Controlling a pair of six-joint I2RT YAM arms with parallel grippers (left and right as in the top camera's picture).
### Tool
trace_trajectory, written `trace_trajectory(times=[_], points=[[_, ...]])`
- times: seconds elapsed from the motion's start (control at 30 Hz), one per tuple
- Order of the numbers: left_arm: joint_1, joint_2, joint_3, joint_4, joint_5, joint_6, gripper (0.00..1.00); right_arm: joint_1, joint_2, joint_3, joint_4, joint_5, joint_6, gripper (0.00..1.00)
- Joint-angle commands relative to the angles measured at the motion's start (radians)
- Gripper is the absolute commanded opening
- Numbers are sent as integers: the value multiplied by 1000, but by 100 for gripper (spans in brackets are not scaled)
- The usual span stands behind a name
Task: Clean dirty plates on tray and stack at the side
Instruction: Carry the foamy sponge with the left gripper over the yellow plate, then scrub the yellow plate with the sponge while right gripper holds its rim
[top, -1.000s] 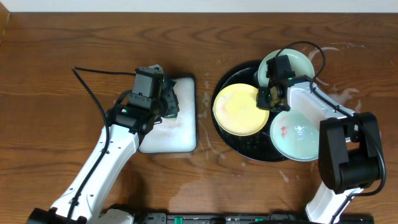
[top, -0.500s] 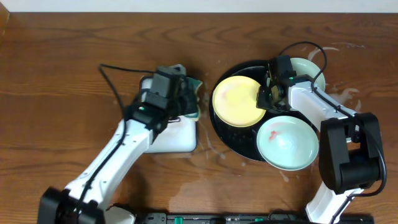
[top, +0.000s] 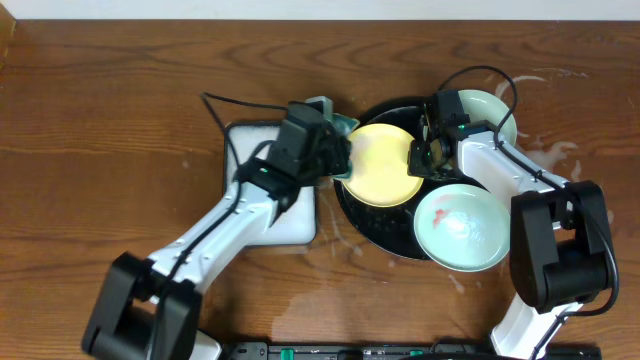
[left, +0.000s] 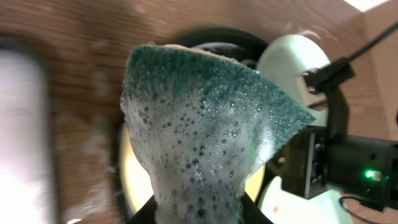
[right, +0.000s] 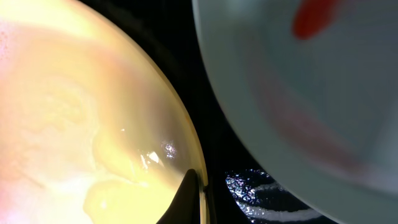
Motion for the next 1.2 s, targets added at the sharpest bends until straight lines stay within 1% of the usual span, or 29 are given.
trace_trajectory(times=[0.0,0.23,0.33,0.47,0.6,0.7,0.8,1.0,1.07,1.17], points=[[-49,75,-3,49,3,-36,8,49,43,-17,-25,-157,-53,1],[-71,200,-3,155,0,-105,7,49,43,-17,-64,-157,-82,1],[-76,261,-3,228,0,-138,8,49,43,-17,-68,-157,-82,1],[-101,328,-3,309,0,-146,8,49,43,-16,-84,-157,-82,1],[-129,384,-3,325,-42,-164,8,49,43,-16,-100,-156,-82,1],[-132,396,-3,277,-122,-161,8,48,42,-16,-104,-151,-82,1],[-126,379,-2,186,-237,-154,8,49,41,-14,-116,-133,-82,1],[-122,320,6,-12,-525,-80,8,49,40,3,-145,-111,-82,1],[-122,297,7,-50,-595,-60,8,49,40,13,-157,-103,-82,1],[-122,259,7,-75,-670,-60,8,49,40,28,-175,-104,-82,1]])
